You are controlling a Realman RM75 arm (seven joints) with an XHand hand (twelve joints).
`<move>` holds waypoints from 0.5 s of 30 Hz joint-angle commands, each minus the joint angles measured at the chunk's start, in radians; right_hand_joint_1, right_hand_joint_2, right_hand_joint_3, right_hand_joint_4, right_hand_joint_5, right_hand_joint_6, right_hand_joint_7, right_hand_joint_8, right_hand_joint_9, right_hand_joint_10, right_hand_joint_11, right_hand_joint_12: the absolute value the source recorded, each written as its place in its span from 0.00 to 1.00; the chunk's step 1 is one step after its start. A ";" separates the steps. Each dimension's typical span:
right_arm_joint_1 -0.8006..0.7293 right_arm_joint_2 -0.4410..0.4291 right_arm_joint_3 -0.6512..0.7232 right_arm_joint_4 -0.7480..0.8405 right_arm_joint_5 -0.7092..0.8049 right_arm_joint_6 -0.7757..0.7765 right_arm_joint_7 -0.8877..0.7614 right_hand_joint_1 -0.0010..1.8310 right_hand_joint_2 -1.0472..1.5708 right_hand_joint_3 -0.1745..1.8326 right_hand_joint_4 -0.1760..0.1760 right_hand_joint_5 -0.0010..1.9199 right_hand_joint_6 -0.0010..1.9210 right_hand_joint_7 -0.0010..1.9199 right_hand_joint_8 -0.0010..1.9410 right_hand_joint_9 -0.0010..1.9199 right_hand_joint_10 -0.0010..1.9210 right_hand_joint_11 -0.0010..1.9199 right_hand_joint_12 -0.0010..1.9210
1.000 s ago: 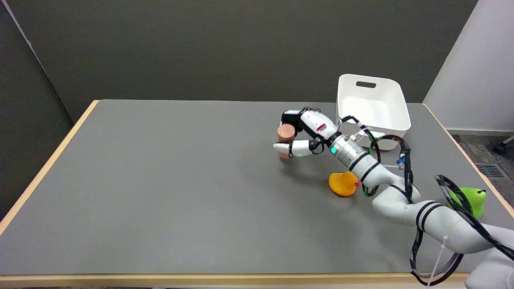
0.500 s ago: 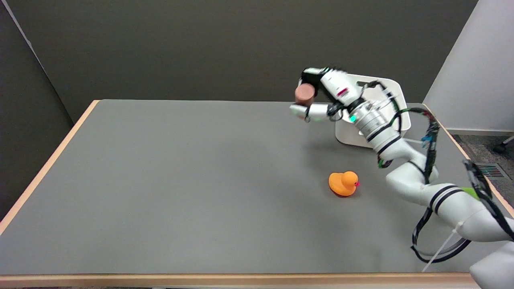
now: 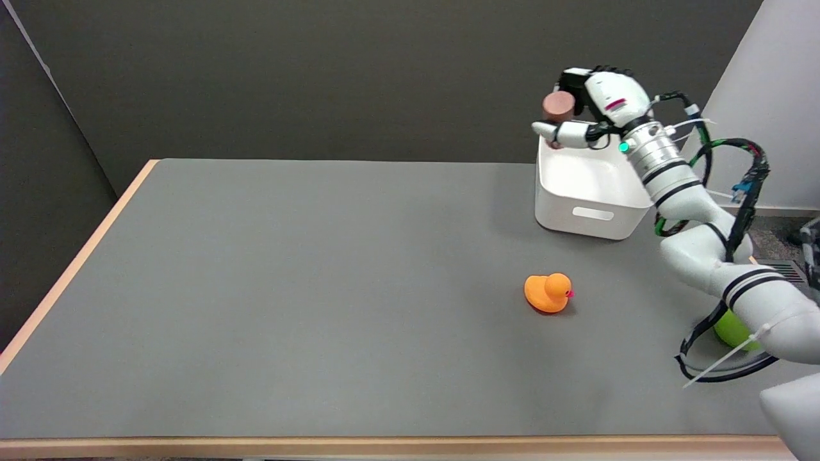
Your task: Place the wooden cylinder in the white box.
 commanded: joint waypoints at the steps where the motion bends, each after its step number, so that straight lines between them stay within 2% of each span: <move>1: 0.110 0.036 0.027 -0.319 0.090 -0.131 -0.031 0.65 0.82 0.24 0.14 0.32 0.77 0.47 0.68 0.43 0.71 0.25 0.99; 5: 0.135 0.029 -0.049 -0.446 0.174 -0.132 -0.031 0.65 0.82 0.23 0.14 0.32 0.77 0.47 0.69 0.42 0.71 0.21 0.99; 11: 0.128 0.022 -0.116 -0.507 0.237 -0.136 -0.031 0.65 0.82 0.24 0.15 0.32 0.77 0.47 0.69 0.42 0.71 0.21 0.99; 15: 0.110 0.015 -0.124 -0.508 0.240 -0.136 -0.024 0.65 0.81 0.26 0.20 0.33 0.77 0.47 0.69 0.43 0.72 0.20 1.00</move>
